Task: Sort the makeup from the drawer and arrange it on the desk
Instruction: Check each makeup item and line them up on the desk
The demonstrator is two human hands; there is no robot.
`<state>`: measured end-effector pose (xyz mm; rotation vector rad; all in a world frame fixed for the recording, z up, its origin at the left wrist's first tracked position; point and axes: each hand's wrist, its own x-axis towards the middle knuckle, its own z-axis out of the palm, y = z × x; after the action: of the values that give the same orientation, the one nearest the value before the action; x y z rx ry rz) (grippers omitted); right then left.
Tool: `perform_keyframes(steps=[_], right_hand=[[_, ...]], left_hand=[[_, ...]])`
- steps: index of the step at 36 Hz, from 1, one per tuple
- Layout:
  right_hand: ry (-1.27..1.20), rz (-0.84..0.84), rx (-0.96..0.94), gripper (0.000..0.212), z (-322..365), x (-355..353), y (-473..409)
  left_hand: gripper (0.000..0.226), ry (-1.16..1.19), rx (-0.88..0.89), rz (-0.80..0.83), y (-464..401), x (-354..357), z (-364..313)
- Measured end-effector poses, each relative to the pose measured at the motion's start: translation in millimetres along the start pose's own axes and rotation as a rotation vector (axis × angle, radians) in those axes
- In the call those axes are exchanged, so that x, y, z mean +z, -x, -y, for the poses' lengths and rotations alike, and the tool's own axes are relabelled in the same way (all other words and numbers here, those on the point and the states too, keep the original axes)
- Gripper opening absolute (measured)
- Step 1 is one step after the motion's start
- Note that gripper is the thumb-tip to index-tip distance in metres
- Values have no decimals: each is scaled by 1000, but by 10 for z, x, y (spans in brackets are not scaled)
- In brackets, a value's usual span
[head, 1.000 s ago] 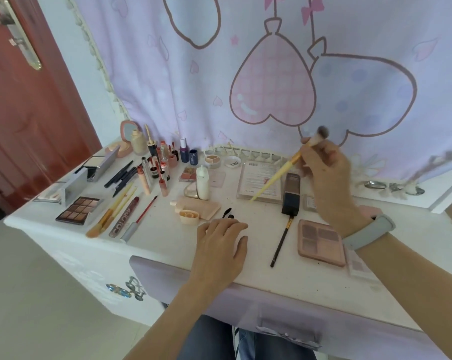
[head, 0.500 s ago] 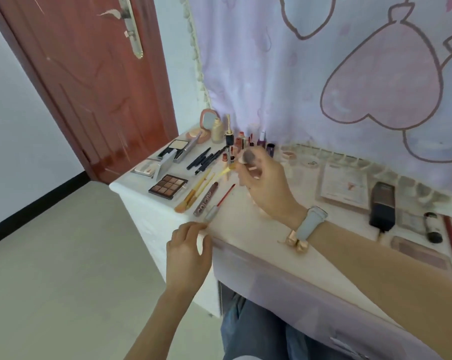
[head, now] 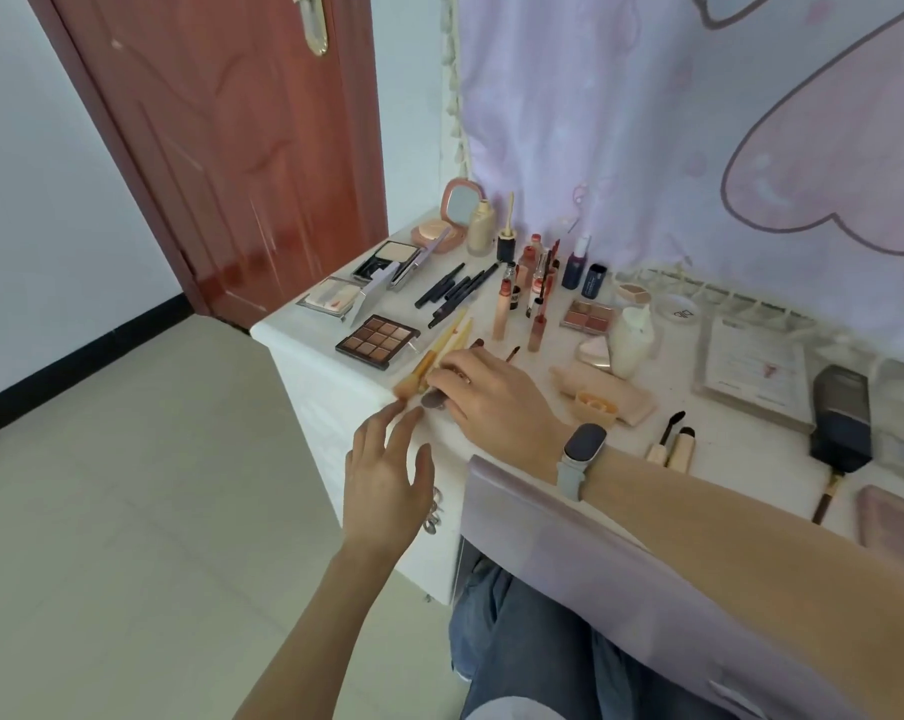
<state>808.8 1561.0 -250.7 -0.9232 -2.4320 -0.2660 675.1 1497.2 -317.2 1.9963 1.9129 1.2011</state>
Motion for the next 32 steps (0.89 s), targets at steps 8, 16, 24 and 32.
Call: perform_keyframes(steps=[8,16,24,32], right_hand=[[26,183,184,26,72,37,-103],[-106,81,252,41,12,-152,-31],[-263,-21,405,27,-271,-678,552],[-115,228,569,26,-631,-1294,1516]], left_hand=[[33,73,-27,-48,5,-24,67],[25,55,-2,-95,-11,-62,16],[29,89,232,-48,65,-50,-498],[25,175,537,78,212,370,-1237]])
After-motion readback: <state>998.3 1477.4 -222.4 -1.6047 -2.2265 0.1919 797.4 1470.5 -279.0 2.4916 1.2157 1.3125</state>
